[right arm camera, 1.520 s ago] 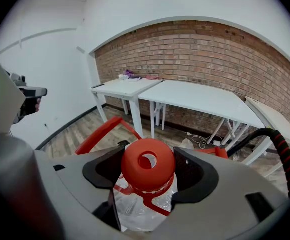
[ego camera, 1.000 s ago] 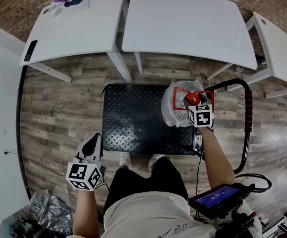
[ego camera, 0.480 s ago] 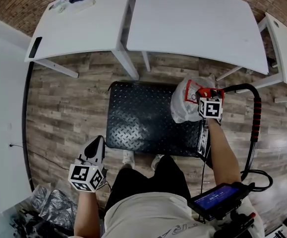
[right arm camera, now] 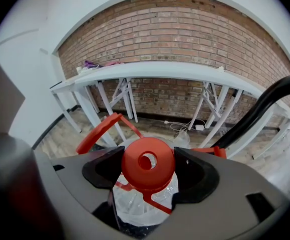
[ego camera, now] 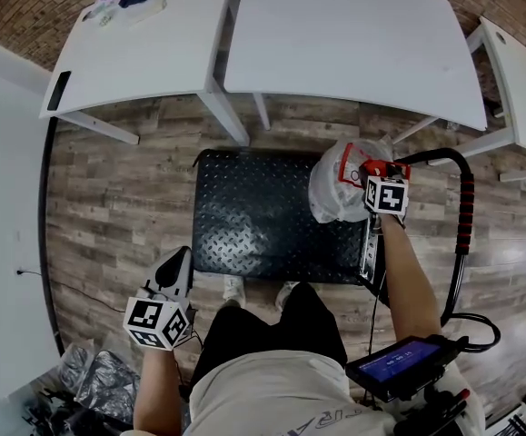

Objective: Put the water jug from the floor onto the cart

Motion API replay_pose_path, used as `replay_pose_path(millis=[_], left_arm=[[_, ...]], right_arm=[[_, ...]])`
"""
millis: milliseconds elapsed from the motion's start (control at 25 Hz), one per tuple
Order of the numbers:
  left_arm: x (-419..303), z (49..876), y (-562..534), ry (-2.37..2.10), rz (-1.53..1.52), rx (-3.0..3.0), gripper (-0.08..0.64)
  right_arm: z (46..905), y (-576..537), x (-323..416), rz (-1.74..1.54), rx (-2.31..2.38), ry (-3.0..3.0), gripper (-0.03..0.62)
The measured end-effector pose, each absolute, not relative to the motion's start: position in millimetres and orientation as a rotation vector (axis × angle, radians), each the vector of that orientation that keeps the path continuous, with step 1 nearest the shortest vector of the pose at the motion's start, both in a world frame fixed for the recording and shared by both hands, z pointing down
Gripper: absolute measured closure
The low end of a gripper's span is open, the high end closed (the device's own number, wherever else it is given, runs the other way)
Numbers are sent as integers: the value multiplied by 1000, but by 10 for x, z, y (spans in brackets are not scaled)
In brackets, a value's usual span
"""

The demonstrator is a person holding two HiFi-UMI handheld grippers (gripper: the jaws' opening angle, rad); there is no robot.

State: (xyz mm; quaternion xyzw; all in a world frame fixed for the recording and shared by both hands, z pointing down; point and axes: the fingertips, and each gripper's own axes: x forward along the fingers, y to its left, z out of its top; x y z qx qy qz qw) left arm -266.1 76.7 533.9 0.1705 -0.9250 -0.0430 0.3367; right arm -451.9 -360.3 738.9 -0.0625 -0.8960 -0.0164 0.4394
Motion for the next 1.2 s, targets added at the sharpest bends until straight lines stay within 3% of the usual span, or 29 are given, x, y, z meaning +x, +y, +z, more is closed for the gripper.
replay_pose_path(millis=[400,800,1200], left_arm=[[-2736,5232,798,-2426,-134,560,560],[-2911,4772,907,-2490,-94,879,560],[-2776,4354,1039,-2472,-66,1165,560]], right_arm=[[6496,-3508,-4214,-203,-125,-2391,278],[5032,-2867,-3178,-75,-20,-2635,284],[4119,-2224,-2026,9,244,-2816,432]])
